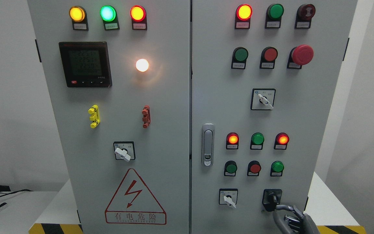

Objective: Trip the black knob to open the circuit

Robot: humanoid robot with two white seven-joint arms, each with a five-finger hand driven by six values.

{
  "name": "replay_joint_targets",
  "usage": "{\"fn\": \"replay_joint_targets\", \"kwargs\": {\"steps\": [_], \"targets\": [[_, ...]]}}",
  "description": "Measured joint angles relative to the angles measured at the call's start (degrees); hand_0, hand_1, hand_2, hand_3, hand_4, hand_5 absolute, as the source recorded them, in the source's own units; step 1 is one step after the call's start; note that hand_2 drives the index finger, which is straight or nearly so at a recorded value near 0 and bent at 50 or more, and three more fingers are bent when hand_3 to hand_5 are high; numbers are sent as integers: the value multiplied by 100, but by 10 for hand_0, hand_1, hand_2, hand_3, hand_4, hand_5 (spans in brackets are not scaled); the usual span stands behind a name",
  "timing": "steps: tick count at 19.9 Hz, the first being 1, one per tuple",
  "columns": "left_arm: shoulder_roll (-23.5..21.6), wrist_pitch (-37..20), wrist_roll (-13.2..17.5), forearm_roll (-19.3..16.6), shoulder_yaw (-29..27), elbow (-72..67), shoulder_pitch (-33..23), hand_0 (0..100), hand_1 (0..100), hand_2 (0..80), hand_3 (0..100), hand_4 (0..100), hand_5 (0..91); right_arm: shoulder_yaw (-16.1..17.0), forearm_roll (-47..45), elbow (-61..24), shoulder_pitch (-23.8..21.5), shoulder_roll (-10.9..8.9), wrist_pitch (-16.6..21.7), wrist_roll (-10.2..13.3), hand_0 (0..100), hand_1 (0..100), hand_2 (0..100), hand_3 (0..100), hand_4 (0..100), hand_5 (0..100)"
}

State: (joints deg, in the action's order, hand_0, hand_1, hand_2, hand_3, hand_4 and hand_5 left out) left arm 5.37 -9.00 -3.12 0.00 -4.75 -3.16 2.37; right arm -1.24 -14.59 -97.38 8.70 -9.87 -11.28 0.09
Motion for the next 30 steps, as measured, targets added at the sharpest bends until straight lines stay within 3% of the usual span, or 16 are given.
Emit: {"fn": "replay_joint_targets", "kwargs": {"steps": [30], "targets": [[0,0,0,0,0,0,0,120,389,0,0,0,0,-230,47,186,213,94,-26,-49,429,671,421,1000,1000,948]]}}
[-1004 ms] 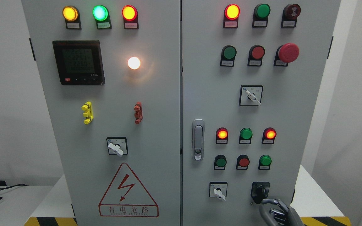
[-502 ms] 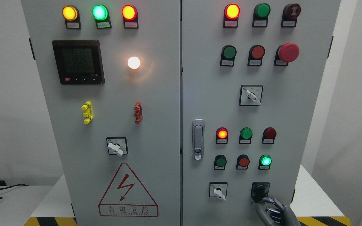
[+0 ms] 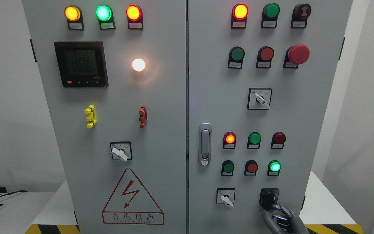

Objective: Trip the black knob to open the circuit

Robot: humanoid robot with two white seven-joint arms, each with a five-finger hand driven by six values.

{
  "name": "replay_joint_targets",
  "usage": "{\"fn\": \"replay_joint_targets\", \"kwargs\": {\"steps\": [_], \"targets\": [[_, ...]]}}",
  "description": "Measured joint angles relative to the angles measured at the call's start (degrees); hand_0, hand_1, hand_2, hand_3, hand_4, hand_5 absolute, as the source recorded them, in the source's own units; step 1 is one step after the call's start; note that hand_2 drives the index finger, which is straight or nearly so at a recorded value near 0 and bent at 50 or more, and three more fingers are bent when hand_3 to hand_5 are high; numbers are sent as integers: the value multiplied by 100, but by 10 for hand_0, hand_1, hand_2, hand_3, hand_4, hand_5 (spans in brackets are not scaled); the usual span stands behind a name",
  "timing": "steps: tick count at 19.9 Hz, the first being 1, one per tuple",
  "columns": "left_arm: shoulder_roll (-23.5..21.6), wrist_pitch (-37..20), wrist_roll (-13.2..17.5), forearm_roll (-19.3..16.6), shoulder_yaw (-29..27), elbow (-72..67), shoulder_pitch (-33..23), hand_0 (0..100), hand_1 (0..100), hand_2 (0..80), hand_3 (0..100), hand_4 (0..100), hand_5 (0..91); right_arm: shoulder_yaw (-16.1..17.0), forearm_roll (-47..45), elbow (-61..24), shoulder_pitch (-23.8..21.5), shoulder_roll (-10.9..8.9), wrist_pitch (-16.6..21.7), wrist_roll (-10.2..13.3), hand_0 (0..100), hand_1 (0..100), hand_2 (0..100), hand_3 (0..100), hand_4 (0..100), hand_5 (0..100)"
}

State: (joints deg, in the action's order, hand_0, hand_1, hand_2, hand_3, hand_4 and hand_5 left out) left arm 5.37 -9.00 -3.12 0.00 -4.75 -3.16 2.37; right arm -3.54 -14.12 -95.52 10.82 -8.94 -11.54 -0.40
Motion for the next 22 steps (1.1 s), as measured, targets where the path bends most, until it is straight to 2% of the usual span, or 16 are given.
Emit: {"fn": "replay_joint_targets", "kwargs": {"steps": [16,22], "targets": [[0,0,0,0,0,0,0,120,389,0,0,0,0,33,77,32,-109,-6,43,52,435,671,421,1000,1000,947],[0,0,0,0,0,0,0,120,389,0,0,0,0,148,106,53,-142,-19,52,38,438,671,422,1000,1000,947]]}}
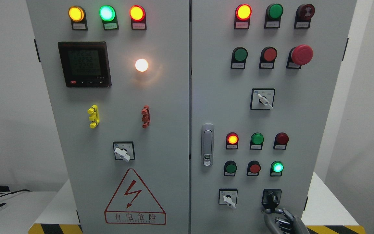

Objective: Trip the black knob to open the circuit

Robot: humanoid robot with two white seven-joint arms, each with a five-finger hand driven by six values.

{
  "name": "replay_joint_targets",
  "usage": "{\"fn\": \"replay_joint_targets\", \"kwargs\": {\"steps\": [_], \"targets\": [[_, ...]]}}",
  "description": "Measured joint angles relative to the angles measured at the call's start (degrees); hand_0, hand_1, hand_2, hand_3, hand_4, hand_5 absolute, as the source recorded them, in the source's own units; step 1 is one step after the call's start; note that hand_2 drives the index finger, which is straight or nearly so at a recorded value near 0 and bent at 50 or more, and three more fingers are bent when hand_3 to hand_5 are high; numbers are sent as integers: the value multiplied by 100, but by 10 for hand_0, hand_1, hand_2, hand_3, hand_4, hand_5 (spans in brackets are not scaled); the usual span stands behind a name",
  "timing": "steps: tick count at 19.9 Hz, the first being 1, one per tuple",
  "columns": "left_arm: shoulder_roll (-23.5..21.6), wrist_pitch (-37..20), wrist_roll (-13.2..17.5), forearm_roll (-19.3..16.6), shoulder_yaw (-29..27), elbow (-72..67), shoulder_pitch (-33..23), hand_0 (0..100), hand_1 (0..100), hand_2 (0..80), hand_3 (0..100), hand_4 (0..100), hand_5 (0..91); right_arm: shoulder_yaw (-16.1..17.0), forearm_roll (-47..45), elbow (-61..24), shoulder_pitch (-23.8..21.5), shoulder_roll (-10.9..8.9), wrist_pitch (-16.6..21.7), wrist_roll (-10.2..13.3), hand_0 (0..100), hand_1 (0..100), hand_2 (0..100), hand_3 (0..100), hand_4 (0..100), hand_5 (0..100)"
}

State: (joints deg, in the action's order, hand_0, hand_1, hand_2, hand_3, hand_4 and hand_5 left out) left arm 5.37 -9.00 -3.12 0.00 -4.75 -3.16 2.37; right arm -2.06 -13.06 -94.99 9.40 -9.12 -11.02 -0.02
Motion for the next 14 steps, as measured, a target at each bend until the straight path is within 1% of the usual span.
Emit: {"fn": "replay_joint_targets", "kwargs": {"steps": [8,9,11,12,14], "targets": [[1,0,0,0,0,0,0,120,389,0,0,0,0,106,8,14,-48,-23,-3,-3,453,674,425,1000,1000,946],[1,0,0,0,0,0,0,120,389,0,0,0,0,115,4,11,-63,-26,-4,-5,503,699,418,1000,1000,942],[1,0,0,0,0,0,0,120,389,0,0,0,0,162,-8,-3,-106,-31,-5,-8,558,703,411,1000,1000,931],[1,0,0,0,0,0,0,120,389,0,0,0,0,189,-14,-15,-128,-33,-5,-10,587,687,419,1000,1000,924],[1,0,0,0,0,0,0,120,389,0,0,0,0,250,-28,-52,-190,-36,-7,-34,608,599,439,1000,992,905]]}}
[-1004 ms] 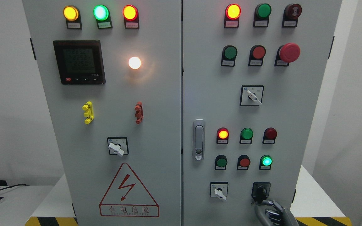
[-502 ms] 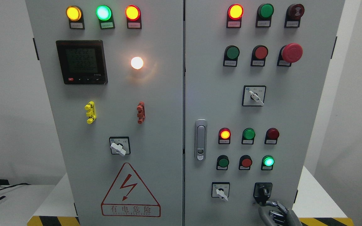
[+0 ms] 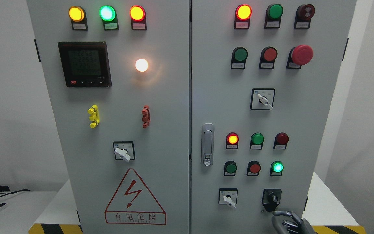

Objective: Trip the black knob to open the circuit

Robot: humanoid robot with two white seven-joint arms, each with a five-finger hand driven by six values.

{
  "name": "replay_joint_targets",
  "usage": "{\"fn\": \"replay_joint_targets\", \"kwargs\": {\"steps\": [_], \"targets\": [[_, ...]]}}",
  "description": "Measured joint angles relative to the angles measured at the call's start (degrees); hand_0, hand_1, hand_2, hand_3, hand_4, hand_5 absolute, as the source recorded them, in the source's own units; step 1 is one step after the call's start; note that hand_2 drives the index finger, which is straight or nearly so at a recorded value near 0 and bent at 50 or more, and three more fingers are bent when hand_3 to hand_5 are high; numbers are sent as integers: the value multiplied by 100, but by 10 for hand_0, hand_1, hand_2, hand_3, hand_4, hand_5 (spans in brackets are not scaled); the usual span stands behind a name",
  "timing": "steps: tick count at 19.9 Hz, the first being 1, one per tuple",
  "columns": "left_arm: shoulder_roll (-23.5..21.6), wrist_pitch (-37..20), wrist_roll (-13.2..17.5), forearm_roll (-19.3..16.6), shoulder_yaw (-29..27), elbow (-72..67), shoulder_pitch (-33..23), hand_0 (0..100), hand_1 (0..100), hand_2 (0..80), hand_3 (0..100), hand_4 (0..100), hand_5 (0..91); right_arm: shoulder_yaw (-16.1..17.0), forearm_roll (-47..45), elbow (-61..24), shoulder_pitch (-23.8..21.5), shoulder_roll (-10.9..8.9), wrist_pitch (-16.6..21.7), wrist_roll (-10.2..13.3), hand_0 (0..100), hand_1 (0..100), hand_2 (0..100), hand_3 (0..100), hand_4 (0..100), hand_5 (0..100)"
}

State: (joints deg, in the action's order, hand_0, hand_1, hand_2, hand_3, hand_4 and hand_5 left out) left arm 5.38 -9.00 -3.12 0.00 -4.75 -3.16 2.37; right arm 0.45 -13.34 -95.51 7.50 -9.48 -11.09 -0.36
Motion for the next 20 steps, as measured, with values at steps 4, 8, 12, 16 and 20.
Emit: {"fn": "replay_joint_targets", "kwargs": {"steps": [4,8,12,16,20], "targets": [[0,0,0,0,0,0,0,120,389,0,0,0,0,143,-25,-107,-173,-6,-1,-42,496,341,448,778,687,694],[0,0,0,0,0,0,0,120,389,0,0,0,0,307,-69,-249,-431,-1,-2,-172,166,137,346,522,437,421],[0,0,0,0,0,-1,0,120,389,0,0,0,0,481,-298,-414,-592,-5,-14,-229,2,42,265,400,323,313],[0,0,0,0,0,0,0,120,389,0,0,0,0,656,-475,-601,-833,-19,-37,-379,0,34,240,382,308,296],[0,0,0,0,0,0,0,120,389,0,0,0,0,830,-564,-773,-1088,-28,-28,-507,0,9,223,368,293,281]]}}
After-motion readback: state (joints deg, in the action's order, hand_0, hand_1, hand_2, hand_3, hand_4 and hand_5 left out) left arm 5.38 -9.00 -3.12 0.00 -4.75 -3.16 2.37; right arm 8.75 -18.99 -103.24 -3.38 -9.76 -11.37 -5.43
